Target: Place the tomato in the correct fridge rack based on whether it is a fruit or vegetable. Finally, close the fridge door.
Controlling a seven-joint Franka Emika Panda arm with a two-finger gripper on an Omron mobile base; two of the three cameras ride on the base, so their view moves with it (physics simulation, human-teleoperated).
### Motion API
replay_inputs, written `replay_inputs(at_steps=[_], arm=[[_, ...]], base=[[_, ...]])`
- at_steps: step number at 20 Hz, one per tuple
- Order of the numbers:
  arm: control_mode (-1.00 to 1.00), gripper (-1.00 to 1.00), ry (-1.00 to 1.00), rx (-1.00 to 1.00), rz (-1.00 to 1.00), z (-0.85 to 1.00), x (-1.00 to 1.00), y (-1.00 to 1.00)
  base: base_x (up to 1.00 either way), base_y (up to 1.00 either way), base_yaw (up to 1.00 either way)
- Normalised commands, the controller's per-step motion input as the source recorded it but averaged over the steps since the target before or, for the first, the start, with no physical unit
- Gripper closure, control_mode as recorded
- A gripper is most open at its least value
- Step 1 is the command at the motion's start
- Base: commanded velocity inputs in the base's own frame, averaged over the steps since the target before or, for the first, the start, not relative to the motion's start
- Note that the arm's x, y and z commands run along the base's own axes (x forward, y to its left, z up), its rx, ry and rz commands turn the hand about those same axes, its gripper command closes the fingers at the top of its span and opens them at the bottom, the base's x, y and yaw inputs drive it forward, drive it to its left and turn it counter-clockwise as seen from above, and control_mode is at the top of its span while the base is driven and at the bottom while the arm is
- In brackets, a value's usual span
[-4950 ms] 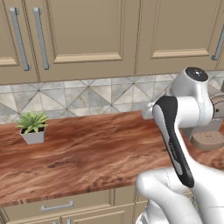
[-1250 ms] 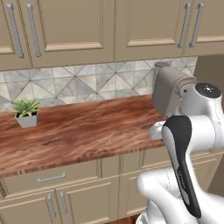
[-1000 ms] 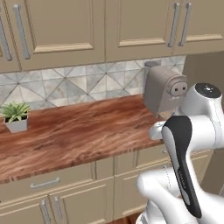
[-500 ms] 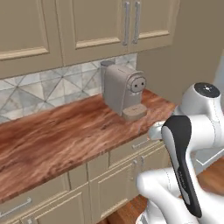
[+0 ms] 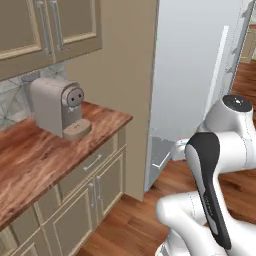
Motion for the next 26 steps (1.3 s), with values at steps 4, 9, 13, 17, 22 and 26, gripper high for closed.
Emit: replay_inputs(at_steps=[4, 9, 13, 17, 22, 26], arm=[[1.0, 1.0, 0.0, 0.0, 0.0, 0.0, 0.0, 0.0], [1.0, 1.0, 0.0, 0.0, 0.0, 0.0, 0.0, 0.0], [1.0, 1.0, 0.0, 0.0, 0.0, 0.0, 0.0, 0.0], [1.0, 1.0, 0.0, 0.0, 0.0, 0.0, 0.0, 0.0], [1.0, 1.0, 0.0, 0.0, 0.0, 0.0, 0.0, 0.0], [1.0, 1.0, 0.0, 0.0, 0.0, 0.0, 0.0, 0.0]], base=[[-0.14, -0.84, -0.63], [0.13, -0.99, -0.56], [0.51, -0.95, -0.51], [0.8, -0.85, -0.43], [1.0, -0.56, -0.19], [1.0, -0.44, -0.01]])
